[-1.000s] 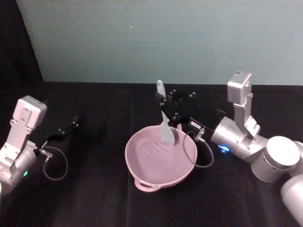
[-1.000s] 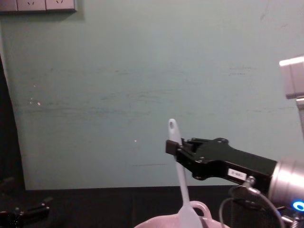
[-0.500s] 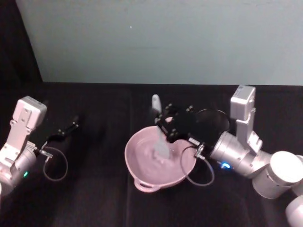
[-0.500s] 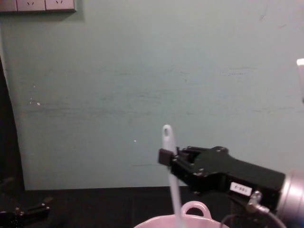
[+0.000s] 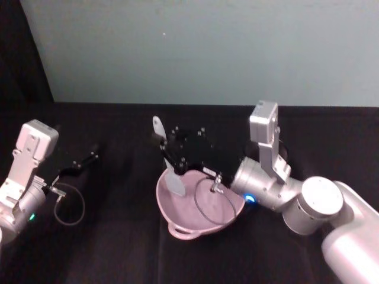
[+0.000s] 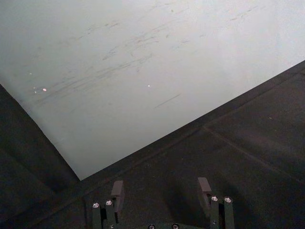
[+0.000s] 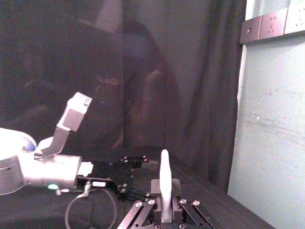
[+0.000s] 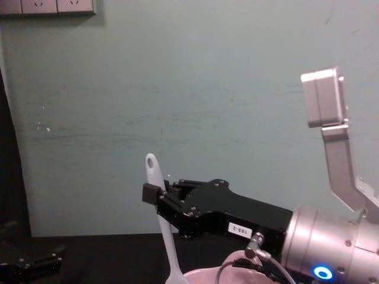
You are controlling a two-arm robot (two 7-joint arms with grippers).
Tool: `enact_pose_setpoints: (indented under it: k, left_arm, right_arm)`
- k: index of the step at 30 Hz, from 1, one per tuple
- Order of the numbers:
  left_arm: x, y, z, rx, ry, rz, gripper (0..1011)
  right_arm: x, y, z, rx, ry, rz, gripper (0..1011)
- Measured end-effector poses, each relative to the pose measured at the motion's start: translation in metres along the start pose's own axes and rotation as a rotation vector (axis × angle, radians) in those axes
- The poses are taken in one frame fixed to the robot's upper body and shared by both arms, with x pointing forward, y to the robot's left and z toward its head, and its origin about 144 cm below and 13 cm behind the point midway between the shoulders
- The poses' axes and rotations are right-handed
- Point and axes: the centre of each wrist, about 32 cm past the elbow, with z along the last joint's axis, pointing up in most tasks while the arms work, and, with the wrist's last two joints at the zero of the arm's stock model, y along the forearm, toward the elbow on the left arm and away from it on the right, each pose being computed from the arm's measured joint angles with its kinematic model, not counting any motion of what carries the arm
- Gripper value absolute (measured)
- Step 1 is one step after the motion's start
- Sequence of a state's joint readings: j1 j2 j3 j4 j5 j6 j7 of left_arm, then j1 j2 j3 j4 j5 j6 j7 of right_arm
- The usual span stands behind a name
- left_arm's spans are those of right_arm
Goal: Use the one hand to pick up the spoon and stir the clear water in the bowl.
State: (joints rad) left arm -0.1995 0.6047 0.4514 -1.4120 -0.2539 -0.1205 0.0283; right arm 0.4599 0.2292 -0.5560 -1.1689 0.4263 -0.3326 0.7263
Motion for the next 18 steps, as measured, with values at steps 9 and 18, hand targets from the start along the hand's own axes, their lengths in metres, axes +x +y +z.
enact_pose_setpoints:
  k: [9, 18]
  left_arm:
    - [0.000, 0.000, 0.000, 0.000, 0.000, 0.000, 1005]
    - [0.000, 0.000, 0.000, 0.000, 0.000, 0.000, 1005]
  right_arm:
    - [0.019, 0.004, -0.003, -0.008, -0.025, -0.063, 126]
    - [0.030, -0.015, -0.003, -0.026, -0.047, -0.148, 126]
